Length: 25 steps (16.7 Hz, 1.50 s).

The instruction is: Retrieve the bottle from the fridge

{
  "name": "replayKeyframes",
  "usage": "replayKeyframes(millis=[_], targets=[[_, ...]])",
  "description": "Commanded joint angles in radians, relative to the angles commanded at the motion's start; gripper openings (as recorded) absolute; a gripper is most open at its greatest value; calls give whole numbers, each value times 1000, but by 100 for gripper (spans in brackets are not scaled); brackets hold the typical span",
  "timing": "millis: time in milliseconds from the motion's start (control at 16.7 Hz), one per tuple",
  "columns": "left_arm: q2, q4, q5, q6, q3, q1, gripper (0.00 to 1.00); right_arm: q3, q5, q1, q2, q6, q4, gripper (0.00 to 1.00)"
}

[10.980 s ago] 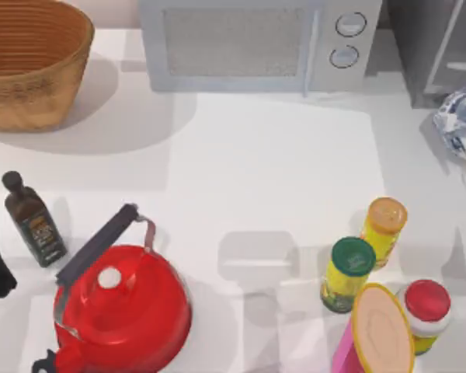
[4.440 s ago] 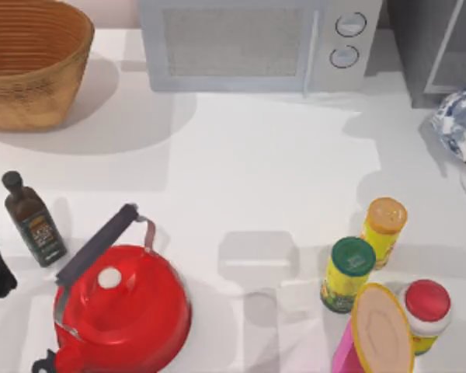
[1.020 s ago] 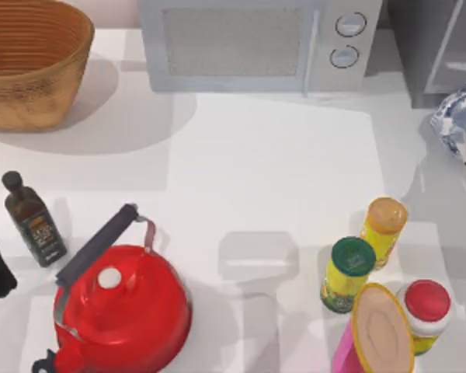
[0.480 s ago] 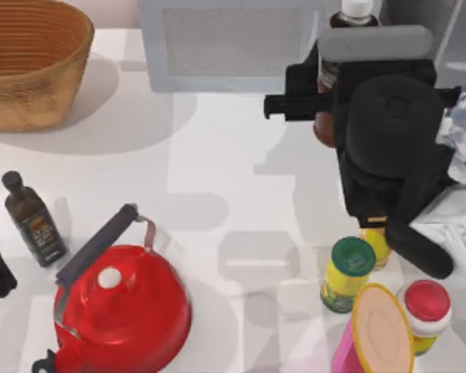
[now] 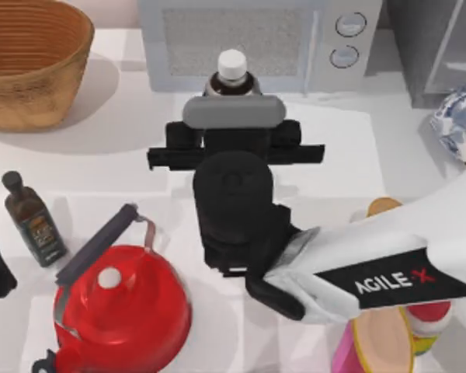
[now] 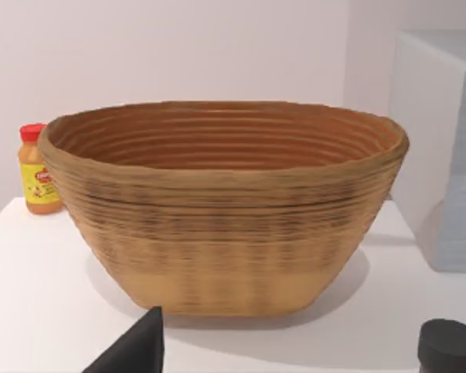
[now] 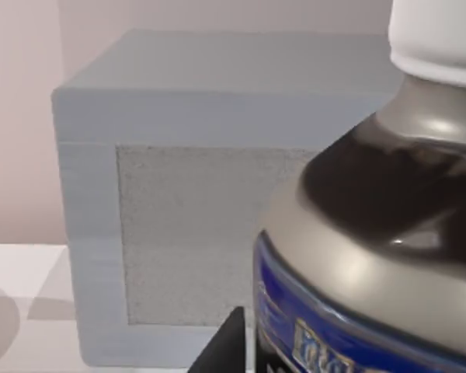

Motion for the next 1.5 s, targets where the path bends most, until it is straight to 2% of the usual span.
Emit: replayKeyframes(millis=[420,900,1140,1500], targets=[[0,0,0,0,0,0,100,9,4,4,16,2,8,0],[0,0,0,0,0,0,100,137,-82,-85,206,-6,80,0],[0,0,0,0,0,0,100,141,-85,-88,211,-7,82,0],[0,0,0,0,0,0,100,141,-85,-88,211,-7,82,45]])
